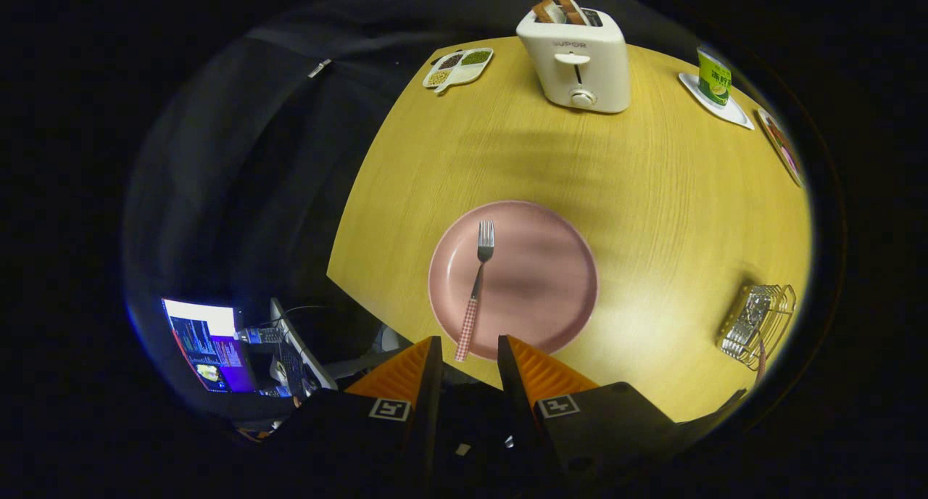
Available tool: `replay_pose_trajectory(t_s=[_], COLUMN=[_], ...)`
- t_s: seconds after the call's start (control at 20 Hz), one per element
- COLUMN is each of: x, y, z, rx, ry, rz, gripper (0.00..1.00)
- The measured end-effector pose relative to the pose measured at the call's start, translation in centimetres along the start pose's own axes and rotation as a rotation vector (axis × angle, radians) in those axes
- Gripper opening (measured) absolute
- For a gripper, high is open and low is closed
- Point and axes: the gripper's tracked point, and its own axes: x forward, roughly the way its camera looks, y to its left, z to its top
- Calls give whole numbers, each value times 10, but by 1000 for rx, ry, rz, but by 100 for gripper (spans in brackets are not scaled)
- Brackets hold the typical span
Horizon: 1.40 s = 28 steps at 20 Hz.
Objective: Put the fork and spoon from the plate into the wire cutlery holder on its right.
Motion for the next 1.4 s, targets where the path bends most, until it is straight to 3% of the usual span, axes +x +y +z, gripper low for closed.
replay_pose_trajectory(t_s=[0.3, 0.75, 0.85, 0.9, 1.0, 1.25, 1.4], x=[65, 118, 124, 120, 115, 48, -8], y=[-3, -16, -18, -19, -24, -20, -31], z=[-13, -27, -24, -25, -27, -21, -27], rx=[30, 14, 34, 30, 48, 96, 68], ry=[50, 112, 109, 112, 98, 83, 63], rz=[-71, -172, -183, -185, -173, -29, 11], gripper=[49, 49, 24, 13, 10, 10, 10])
